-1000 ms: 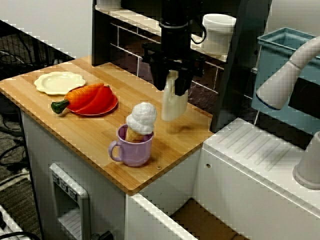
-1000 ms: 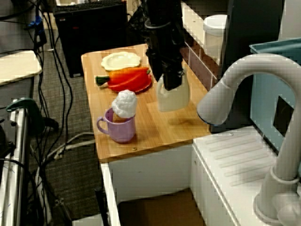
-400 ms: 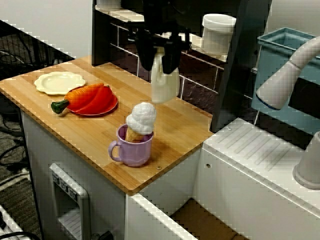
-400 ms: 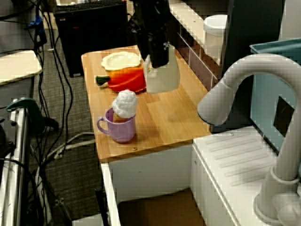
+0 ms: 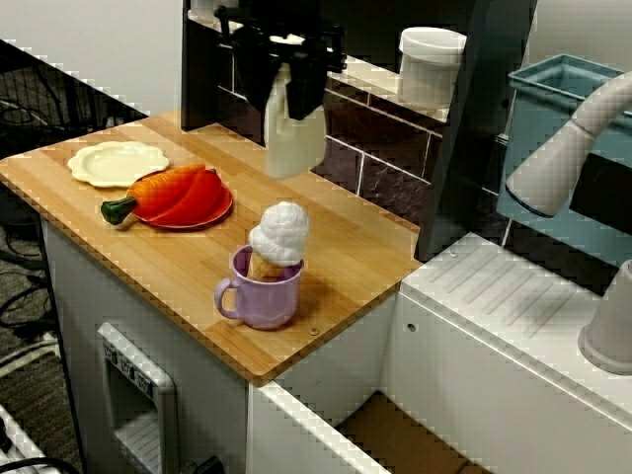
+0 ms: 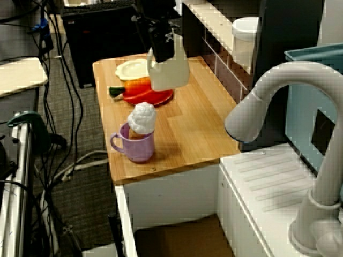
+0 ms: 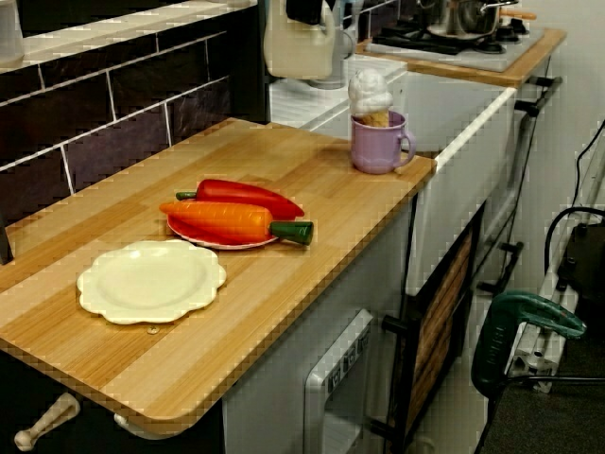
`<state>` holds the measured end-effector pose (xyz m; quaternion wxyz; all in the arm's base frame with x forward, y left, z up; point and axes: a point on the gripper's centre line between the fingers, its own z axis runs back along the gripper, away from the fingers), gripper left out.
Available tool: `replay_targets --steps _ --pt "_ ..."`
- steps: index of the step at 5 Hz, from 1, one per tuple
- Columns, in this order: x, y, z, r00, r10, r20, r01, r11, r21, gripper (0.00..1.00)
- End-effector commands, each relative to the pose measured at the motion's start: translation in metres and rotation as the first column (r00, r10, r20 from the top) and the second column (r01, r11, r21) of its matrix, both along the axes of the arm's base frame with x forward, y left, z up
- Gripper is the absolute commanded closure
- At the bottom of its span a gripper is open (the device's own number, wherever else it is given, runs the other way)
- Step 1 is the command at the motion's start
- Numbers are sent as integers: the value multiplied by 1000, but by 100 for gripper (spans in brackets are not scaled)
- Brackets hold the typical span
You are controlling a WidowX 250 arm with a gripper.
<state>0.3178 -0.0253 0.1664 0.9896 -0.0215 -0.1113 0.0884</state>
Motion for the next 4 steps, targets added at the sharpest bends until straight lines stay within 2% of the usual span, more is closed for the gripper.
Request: replay_targets --steps 1,2,4 --pt "-30 -1 26 994 -90 56 88 995 51 100" --pt "-42 -6 26 989 -129 66 122 987 102 100" --pt "-62 -10 23 970 -221 102 194 955 224 100"
